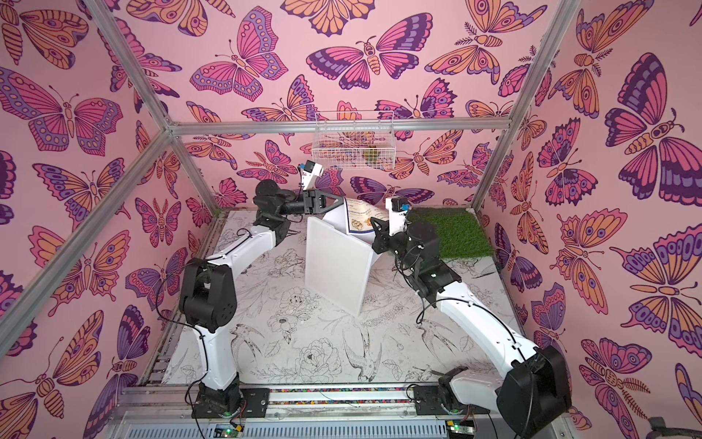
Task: Insert the menus into the narrow rack
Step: Insert the menu into the narrow rack.
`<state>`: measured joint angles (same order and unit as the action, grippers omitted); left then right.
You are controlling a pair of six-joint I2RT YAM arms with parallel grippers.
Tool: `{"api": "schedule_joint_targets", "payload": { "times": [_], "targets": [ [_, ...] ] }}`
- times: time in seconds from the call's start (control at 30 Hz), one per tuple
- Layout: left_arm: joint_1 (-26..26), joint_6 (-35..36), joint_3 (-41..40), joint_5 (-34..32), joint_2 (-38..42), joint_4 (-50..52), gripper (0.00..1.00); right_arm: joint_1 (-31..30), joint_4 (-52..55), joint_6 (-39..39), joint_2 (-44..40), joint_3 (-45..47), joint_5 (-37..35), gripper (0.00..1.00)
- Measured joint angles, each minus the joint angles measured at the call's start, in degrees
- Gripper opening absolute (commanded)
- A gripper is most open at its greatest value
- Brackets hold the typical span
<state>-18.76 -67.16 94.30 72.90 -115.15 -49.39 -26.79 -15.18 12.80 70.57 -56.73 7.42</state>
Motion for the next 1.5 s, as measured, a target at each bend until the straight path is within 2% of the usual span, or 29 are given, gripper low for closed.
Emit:
{"api": "schedule_joint_targets", "payload": {
  "times": [0.4, 0.5, 0.63, 0.7, 0.83, 0.9, 1.03, 1.17, 1.3, 1.5],
  "targets": [
    [-0.26, 0.04, -0.7, 0.02, -0.07, 0.31, 0.3, -0.07, -4.31, 2.08, -0.76, 0.0, 1.66, 0.0],
    [-0.57, 0.13, -0.7, 0.24, -0.07, 0.42, 0.21, -0.11, -5.53, 2.69, 0.57, 0.0, 2.16, 0.0],
    [-0.76, 0.24, -0.7, 0.48, -0.07, 0.7, 0.02, -0.17, -5.7, 3.58, 1.03, 0.0, 2.67, 0.01],
    [-0.76, 0.48, -0.7, 0.44, -0.07, 1.01, 0.0, -0.22, -5.97, 3.8, 1.01, 0.0, 2.71, 0.05],
    [-0.76, 0.61, -0.72, 0.35, -0.07, 1.07, 0.0, -0.22, -6.12, 5.68, 0.9, 0.0, 2.75, 0.34],
    [-0.76, 0.7, -0.85, -0.02, -0.04, 1.07, 0.0, -0.22, -6.51, 6.78, 0.79, 0.0, 3.02, 0.39],
    [-0.76, 0.96, -1.36, -1.16, -0.04, 1.05, 0.0, -0.2, -7.17, 9.55, 0.9, 0.0, 4.5, 0.4],
    [-0.76, 1.07, -1.86, -2.01, 0.24, 0.96, 0.0, -0.13, -8.52, 11.65, 1.97, 0.0, 6.29, 0.38],
    [-0.76, 1.09, -3.1, -2.4, 1.31, 0.83, 0.0, -0.07, -9.46, 13.68, 4.04, -0.02, 8.13, 0.28],
    [-0.76, 1.07, -3.3, -2.4, 1.6, -0.13, 0.02, 0.2, -9.66, 14.93, 4.9, -0.02, 9.62, 0.0]
  ]
}}
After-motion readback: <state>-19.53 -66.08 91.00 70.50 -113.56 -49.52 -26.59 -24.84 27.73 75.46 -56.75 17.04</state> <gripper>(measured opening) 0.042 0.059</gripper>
